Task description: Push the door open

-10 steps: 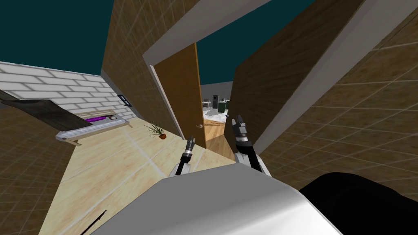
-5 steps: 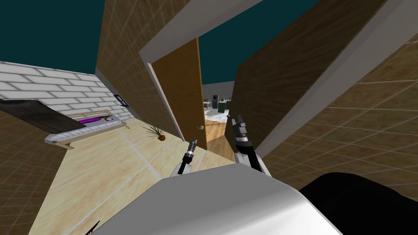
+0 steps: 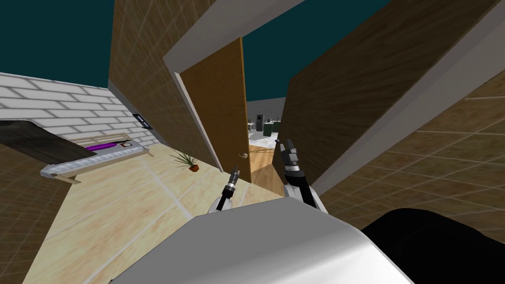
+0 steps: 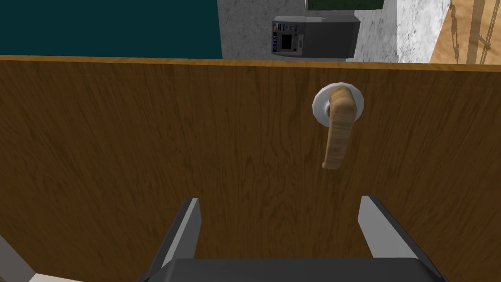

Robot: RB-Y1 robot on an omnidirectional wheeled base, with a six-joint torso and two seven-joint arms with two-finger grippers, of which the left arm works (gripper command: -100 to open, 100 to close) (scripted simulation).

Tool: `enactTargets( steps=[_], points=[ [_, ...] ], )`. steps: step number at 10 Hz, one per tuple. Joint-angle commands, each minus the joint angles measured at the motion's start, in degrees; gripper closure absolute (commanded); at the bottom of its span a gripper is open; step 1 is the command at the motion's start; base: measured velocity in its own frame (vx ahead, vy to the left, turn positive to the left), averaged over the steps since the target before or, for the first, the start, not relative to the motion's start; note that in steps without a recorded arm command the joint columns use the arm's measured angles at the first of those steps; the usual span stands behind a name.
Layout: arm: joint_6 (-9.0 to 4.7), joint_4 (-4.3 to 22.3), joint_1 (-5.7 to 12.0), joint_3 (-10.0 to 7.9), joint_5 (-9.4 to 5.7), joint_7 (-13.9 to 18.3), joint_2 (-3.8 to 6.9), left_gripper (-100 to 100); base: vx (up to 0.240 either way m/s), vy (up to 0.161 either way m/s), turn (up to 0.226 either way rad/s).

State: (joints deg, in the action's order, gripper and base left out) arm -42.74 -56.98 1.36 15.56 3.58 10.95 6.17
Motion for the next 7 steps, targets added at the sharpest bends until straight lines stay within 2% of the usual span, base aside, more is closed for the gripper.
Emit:
enactTargets(
  steps=[1,5,6,7],
  points=[
    [-0.63,2.0,0.79,0.39,0.21,0.2,0.01,-100,0.041,0.028,-0.012],
    [-1.67,7.1,2.9,1.67,0.88,0.7,0.01,-100,0.089,0.059,-0.024],
    [-2.17,9.5,3.9,2.28,1.21,1.0,0.0,-100,0.103,0.085,-0.035],
    [-2.37,10.5,4.31,2.53,1.34,1.1,-0.01,-100,0.108,0.087,-0.03]
  ],
)
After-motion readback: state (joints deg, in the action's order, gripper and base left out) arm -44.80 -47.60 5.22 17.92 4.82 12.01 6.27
